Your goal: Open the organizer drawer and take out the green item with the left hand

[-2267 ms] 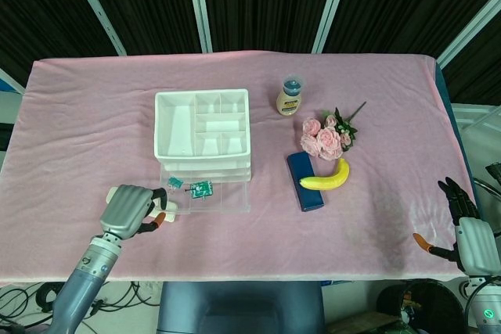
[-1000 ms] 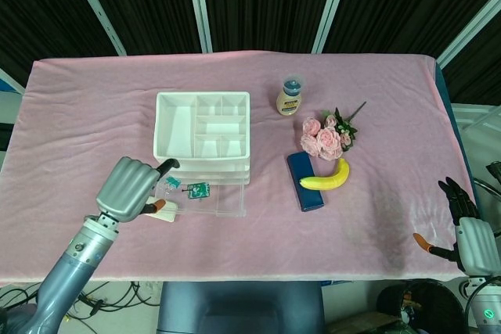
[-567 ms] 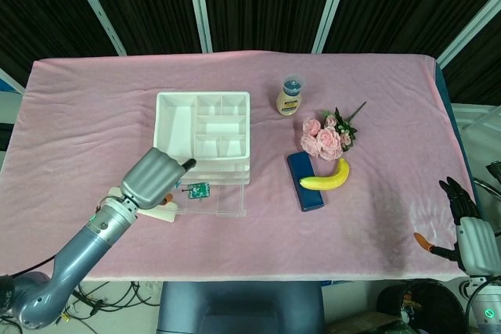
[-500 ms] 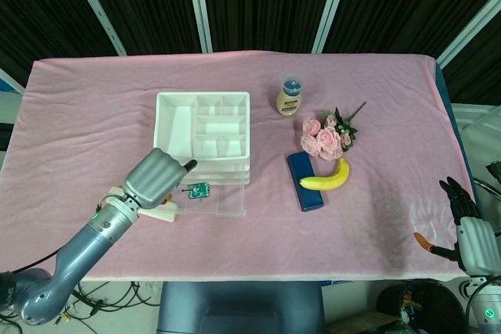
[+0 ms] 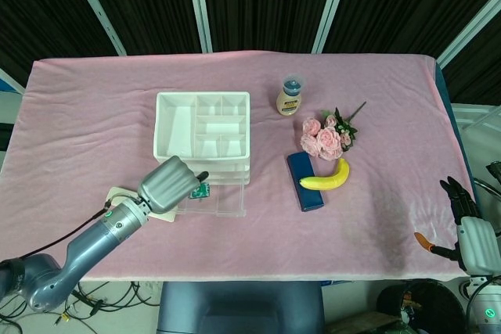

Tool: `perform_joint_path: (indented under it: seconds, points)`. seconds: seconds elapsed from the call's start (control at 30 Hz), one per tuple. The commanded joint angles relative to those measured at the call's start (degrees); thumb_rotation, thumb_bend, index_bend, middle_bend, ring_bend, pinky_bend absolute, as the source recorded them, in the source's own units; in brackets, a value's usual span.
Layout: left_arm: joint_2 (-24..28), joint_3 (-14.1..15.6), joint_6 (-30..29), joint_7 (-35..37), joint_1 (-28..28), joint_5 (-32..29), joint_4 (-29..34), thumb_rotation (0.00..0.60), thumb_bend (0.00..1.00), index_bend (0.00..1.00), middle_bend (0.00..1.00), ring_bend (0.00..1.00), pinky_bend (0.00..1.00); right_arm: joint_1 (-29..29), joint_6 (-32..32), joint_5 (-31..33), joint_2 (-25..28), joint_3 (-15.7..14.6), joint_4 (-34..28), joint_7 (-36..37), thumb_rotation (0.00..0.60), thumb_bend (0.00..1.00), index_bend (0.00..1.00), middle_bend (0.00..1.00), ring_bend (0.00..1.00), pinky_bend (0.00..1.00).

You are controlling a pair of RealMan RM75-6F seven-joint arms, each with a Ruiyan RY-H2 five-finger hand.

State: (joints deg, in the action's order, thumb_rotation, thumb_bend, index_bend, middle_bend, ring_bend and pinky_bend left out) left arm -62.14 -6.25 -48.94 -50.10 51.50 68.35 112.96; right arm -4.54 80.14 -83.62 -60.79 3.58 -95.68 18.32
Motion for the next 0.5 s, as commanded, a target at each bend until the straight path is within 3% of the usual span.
perform_joint_path:
  seconds: [0.03, 0.5]
  points:
    - [-0.82, 0.59, 0.58, 0.48, 0.61, 0.97, -1.43, 0.6, 0.07, 0.34, 1.0, 1.0, 0.99, -0.01, 0.0, -0.01, 0.0, 0.0, 0.03, 0.0, 0.6, 0.08, 0.0, 0.0, 0.0, 0.12]
    - [-4.66, 1.29, 0.72, -0.89, 2.65, -1.09, -4.63, 0.6, 0.07, 0.31, 1.0, 1.0, 0.99, -0.02, -0.04, 0.07, 0.01, 0.06, 0.1, 0.09, 0.6, 0.09, 0.0, 0.0, 0.0, 0.12]
